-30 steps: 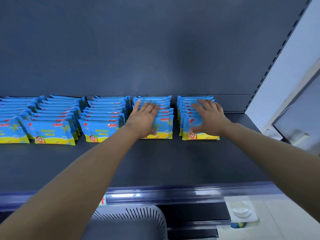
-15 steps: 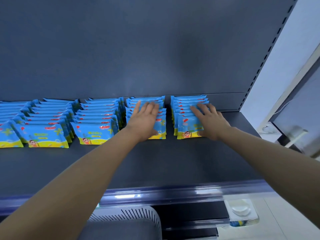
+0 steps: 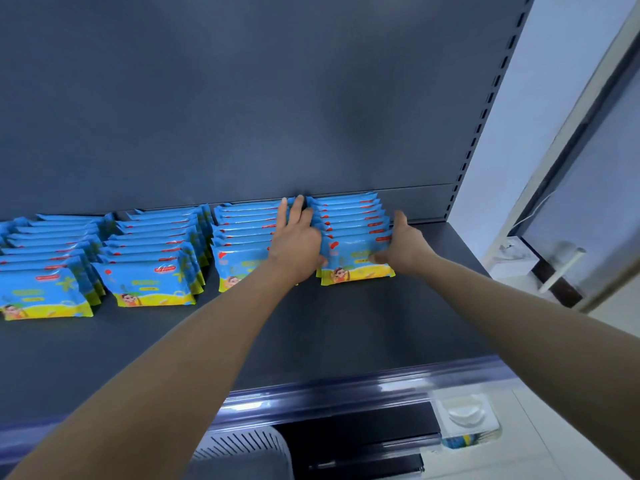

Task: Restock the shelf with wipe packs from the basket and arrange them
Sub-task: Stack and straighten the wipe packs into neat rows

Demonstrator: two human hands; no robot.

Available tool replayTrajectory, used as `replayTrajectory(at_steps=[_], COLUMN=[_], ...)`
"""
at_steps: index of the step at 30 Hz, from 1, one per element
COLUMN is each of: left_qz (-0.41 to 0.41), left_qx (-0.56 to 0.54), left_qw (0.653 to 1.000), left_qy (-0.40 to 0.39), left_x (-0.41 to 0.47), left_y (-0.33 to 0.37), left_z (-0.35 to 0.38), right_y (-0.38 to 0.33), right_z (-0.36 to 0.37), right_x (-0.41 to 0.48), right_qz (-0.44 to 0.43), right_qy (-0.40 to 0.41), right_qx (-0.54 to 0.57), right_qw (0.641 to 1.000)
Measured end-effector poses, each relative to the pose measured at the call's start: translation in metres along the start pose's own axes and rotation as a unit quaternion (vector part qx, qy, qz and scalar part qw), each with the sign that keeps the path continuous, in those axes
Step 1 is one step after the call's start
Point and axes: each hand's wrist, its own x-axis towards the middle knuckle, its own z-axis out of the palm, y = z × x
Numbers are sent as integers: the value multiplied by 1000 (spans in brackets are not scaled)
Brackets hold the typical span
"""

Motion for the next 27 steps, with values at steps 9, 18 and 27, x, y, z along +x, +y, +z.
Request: replayTrajectory(at_steps=[9, 18, 27], left_qz=[4, 3, 2], left_qx=[-10, -8, -49], left_qw=[1000, 999, 996], left_qy=[13, 34, 72], left_x=[-5, -15, -51], left_y=[1, -4, -40], left_z=[2, -4, -33], right_y=[-1, -2, -41], right_z=[3, -1, -8], right_x=[-3, -11, -26], right_qz=[-33, -79, -219], right_qy=[5, 23, 110], right_qx=[-5, -120, -292], right_qw=[999, 989, 925])
